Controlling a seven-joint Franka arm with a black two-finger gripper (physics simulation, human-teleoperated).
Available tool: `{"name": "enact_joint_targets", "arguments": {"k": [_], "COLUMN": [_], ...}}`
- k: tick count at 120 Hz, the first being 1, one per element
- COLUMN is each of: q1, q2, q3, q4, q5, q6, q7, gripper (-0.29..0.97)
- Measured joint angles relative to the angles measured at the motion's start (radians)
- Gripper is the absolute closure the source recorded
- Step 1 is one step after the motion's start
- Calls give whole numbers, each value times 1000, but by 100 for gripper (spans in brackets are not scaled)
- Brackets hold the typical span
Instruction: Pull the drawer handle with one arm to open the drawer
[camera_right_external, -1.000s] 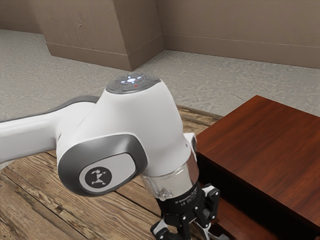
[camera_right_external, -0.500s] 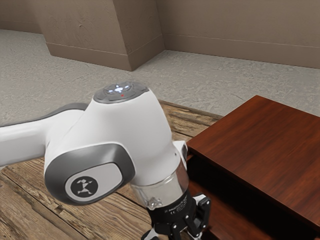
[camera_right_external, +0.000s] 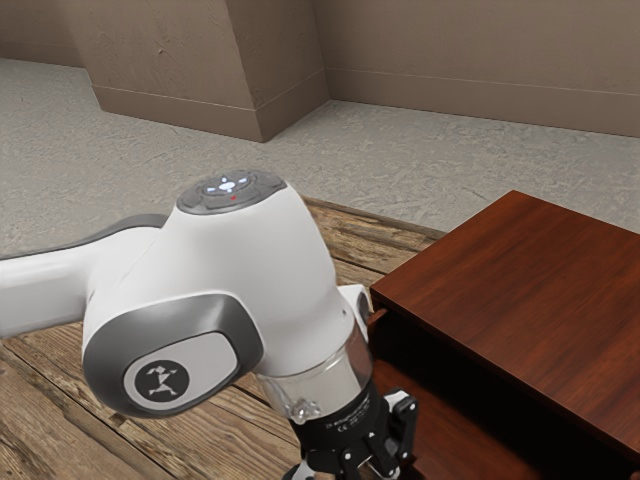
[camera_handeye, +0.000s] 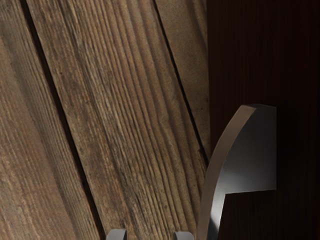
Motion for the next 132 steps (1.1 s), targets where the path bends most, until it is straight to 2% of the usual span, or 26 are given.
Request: {"name": "enact_joint_targets", "arguments": {"k": [86,132], "q1": [-19,-20], "q2": [-58,-63], "q3": [1,2], "q4": [-52,-52], "q5": [4,8], "q6": [12,12], "q7": [-16,-17], "gripper": [59,50]}}
